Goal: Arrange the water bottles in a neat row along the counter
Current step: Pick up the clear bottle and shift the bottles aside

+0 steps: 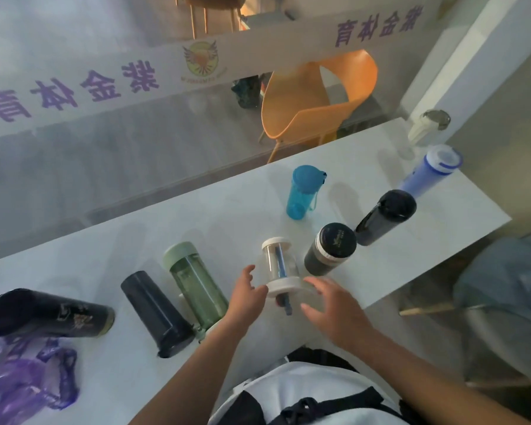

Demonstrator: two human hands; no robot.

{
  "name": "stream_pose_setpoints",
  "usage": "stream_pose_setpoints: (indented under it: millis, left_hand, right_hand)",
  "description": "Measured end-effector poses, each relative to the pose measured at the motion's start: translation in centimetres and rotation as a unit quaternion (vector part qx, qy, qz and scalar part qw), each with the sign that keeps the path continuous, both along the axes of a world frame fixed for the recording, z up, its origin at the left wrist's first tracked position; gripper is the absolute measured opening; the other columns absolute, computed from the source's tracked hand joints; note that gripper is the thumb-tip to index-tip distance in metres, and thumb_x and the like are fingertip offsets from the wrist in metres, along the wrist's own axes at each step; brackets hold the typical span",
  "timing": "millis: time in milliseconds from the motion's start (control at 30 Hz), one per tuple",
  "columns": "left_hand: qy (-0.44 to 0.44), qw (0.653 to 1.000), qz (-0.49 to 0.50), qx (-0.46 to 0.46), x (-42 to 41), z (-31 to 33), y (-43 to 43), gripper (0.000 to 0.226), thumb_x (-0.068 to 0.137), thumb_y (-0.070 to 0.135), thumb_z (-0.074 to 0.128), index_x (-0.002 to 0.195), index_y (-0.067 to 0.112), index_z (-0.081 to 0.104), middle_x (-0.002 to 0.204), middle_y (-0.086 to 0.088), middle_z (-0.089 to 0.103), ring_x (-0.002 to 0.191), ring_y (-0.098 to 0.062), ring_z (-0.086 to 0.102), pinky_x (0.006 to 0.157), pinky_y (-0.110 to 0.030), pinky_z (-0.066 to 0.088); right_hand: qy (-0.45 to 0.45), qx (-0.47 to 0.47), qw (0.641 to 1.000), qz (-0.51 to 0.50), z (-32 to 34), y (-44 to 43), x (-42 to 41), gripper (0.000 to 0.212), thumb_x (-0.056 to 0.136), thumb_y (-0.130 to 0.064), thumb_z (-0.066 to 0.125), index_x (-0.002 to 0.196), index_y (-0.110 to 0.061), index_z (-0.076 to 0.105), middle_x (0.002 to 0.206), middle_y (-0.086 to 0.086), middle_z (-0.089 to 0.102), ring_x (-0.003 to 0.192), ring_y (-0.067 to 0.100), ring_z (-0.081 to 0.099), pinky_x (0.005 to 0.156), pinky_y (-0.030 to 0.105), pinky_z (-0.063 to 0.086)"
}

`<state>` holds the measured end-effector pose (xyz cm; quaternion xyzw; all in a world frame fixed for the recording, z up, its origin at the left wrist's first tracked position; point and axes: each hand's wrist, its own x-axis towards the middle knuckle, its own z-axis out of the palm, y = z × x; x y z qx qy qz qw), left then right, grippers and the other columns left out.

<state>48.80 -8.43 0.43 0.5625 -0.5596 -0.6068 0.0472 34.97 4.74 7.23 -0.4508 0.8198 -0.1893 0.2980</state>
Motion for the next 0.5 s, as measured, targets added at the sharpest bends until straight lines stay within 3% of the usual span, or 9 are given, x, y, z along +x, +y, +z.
stream_pose_setpoints:
  millis: [67,133,233,300,400,500]
  left_hand:
    - [0.000,0.999,-0.008,0.031,0.0,0.0,0.2,0.067,0.090,0.007,0.053,0.150,0.026,0.029,0.150,-0.011,0.038,0.107,-0.020,0.053,0.082,-0.028,0.041]
    - [0.005,0.997,-0.013,0.070,-0.1,0.3,0.5,0.071,0.089,0.006,0.054,0.151,0.027,0.027,0.150,-0.010,0.039,0.114,-0.022,0.051,0.090,-0.032,0.042]
    - [0.029,0.992,-0.019,0.118,-0.3,0.9,1.0,0.071,0.087,0.003,0.054,0.150,0.026,0.028,0.145,-0.009,0.045,0.112,-0.020,0.055,0.101,-0.036,0.043]
    - [0.047,0.990,-0.021,0.134,-0.2,1.4,1.3,0.068,0.087,0.000,0.052,0.147,0.023,0.031,0.135,-0.003,0.055,0.097,-0.011,0.058,0.095,-0.032,0.042]
    - [0.052,0.990,-0.016,0.131,0.6,2.0,1.2,0.065,0.084,-0.001,0.050,0.144,0.024,0.040,0.125,0.003,0.063,0.094,-0.008,0.057,0.088,-0.029,0.040]
    - [0.058,0.992,0.014,0.112,1.7,3.0,0.3,0.054,0.085,0.006,0.050,0.135,0.028,0.051,0.113,0.006,0.067,0.095,-0.011,0.058,0.086,-0.031,0.041]
  right_hand:
    - [-0.076,0.054,0.994,-0.054,-2.7,0.4,0.2,0.064,0.088,-0.023,0.067,0.146,-0.020,0.040,0.144,-0.001,0.047,0.130,0.017,0.046,0.105,0.026,0.035]
    - [-0.146,0.074,0.982,-0.095,-4.5,0.0,-0.1,0.066,0.091,-0.019,0.063,0.149,-0.022,0.033,0.149,-0.002,0.041,0.134,0.019,0.042,0.106,0.029,0.034]
    - [-0.186,0.073,0.967,-0.156,-5.9,-0.8,-0.4,0.052,0.093,-0.012,0.054,0.143,-0.025,0.043,0.139,0.003,0.055,0.120,0.020,0.052,0.099,0.033,0.042]
    - [-0.185,0.054,0.963,-0.189,-6.2,-1.2,-0.3,0.042,0.095,-0.009,0.052,0.135,-0.022,0.053,0.128,0.004,0.062,0.111,0.018,0.055,0.092,0.032,0.045]
    - [-0.203,0.033,0.957,-0.205,-5.8,-1.7,0.2,0.033,0.096,-0.014,0.057,0.128,-0.022,0.060,0.117,0.000,0.063,0.107,0.018,0.057,0.086,0.030,0.046]
    - [-0.223,0.016,0.951,-0.213,-5.2,-2.7,0.4,0.031,0.094,-0.016,0.061,0.124,-0.021,0.064,0.111,0.001,0.065,0.101,0.018,0.059,0.090,0.038,0.053]
